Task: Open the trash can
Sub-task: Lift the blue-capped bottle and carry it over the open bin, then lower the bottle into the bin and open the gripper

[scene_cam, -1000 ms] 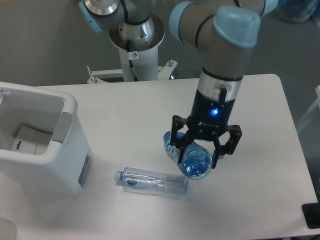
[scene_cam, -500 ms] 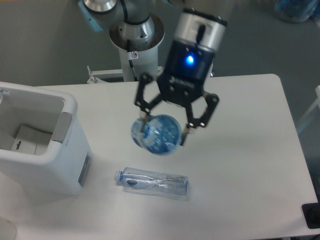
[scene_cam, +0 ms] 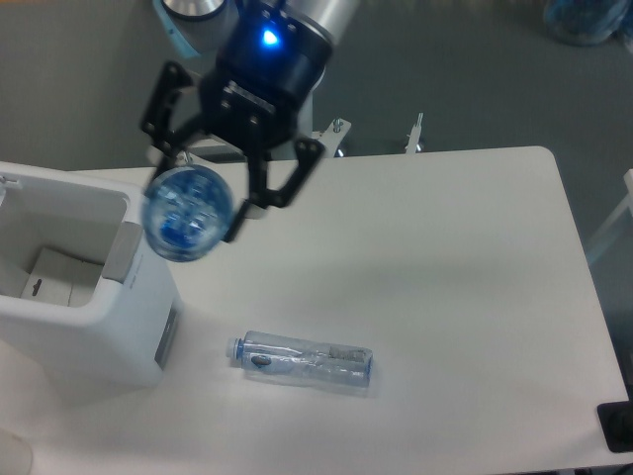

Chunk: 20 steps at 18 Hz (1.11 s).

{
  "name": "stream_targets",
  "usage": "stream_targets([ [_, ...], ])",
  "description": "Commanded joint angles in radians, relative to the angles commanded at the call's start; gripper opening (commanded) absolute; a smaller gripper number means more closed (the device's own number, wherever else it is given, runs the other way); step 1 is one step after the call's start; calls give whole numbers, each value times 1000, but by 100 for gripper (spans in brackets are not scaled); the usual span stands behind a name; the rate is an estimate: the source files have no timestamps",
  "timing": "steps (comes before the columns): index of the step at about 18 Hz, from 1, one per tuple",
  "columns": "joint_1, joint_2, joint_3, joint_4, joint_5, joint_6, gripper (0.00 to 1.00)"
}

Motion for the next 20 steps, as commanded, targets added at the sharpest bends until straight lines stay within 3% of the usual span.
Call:
stream_targets([
  [14,-121,-23,-26,2,1,48,75],
  [20,-172,-29,-124,14,0,147,76],
])
